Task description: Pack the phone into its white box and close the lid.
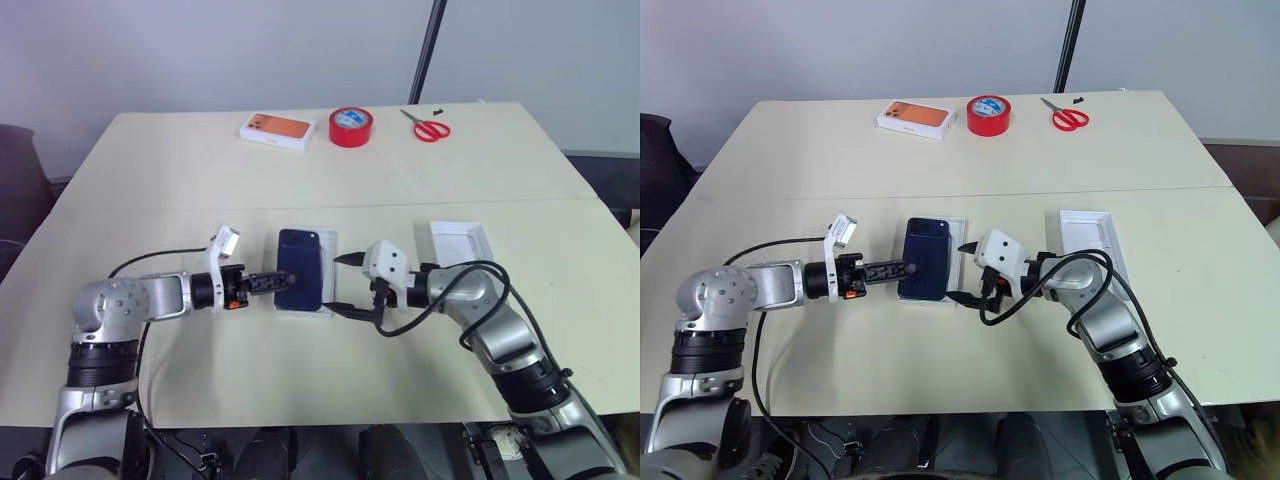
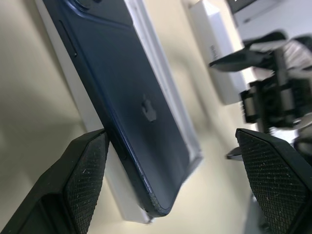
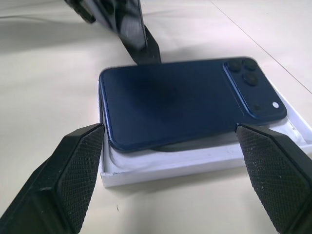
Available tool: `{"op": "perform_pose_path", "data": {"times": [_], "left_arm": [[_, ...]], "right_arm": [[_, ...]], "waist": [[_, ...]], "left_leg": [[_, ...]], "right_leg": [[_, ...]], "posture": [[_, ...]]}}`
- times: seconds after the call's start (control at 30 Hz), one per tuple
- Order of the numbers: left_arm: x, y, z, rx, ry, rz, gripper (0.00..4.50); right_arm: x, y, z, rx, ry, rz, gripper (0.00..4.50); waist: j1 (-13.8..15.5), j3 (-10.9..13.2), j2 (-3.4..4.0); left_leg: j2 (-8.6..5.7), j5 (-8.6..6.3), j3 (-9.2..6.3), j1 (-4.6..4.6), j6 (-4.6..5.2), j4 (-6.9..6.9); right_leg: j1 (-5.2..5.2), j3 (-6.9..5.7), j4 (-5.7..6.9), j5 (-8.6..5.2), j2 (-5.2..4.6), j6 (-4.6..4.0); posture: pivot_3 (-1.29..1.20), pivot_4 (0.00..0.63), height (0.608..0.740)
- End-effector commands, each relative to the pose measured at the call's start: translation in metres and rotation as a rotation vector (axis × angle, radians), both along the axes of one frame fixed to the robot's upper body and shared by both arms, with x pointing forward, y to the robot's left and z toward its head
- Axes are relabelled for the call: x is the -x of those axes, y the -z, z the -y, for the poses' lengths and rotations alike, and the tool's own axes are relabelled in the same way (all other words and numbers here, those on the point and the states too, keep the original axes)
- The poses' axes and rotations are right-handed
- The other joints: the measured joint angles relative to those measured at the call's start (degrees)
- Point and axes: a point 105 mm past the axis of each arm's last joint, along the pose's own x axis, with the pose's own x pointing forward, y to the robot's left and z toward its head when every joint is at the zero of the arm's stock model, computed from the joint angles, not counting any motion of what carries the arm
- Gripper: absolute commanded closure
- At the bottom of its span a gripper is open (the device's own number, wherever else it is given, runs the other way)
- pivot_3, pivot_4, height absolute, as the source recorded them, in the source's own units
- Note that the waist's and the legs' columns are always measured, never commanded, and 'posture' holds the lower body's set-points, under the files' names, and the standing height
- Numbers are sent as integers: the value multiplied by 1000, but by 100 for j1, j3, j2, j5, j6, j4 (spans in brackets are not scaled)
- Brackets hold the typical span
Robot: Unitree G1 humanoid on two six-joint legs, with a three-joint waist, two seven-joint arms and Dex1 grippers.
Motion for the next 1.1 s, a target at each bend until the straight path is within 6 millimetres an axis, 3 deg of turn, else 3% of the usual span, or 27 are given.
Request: {"op": "perform_pose_path", "data": {"times": [0.03,0.17,0.37,0.5,0.73,0.93,1.03,1.1], "left_arm": [[-1,-17,12,0,49,87,191],[-7,-35,14,51,35,132,191],[-6,-33,10,22,35,126,191],[6,-15,8,-44,83,86,191],[3,-32,14,16,85,123,191],[-8,-27,-12,-23,-24,148,191],[-23,-24,-31,-89,-136,205,1016],[-30,-24,-37,-115,-181,244,2026]], "right_arm": [[0,-11,-8,-22,-27,50,0],[0,-11,-8,-21,-26,51,0],[0,-9,-9,-19,-25,53,0],[-5,-10,-3,-11,-3,62,0],[-6,-10,-1,-7,0,65,0],[-12,-16,7,-57,57,49,0],[-19,-20,17,-85,109,34,903],[-21,-20,20,-73,126,58,1905]], "waist": [[3,0,0],[8,0,0],[-22,0,0],[-17,0,0],[14,0,-1],[-28,0,-1],[-5,0,-1],[9,0,-1]], "left_leg": [[0,0,0,0,0,0],[0,0,-1,-1,0,2],[-1,0,2,-1,0,0],[0,0,2,-1,0,-1],[-1,0,-1,-1,1,2],[0,1,1,-1,0,-1],[1,1,1,-1,0,1],[1,0,1,-1,0,1]], "right_leg": [[0,0,0,0,0,0],[0,-1,0,0,-1,0],[-3,0,1,0,3,0],[-5,1,3,0,4,0],[1,-1,0,0,-1,0],[-6,0,5,0,6,0],[-3,0,3,0,3,0],[-1,0,1,0,1,0]], "posture": [[0,150,740],[0,150,740],[0,150,740],[0,150,740],[0,150,740],[0,150,740],[0,150,740],[0,150,740]]}}
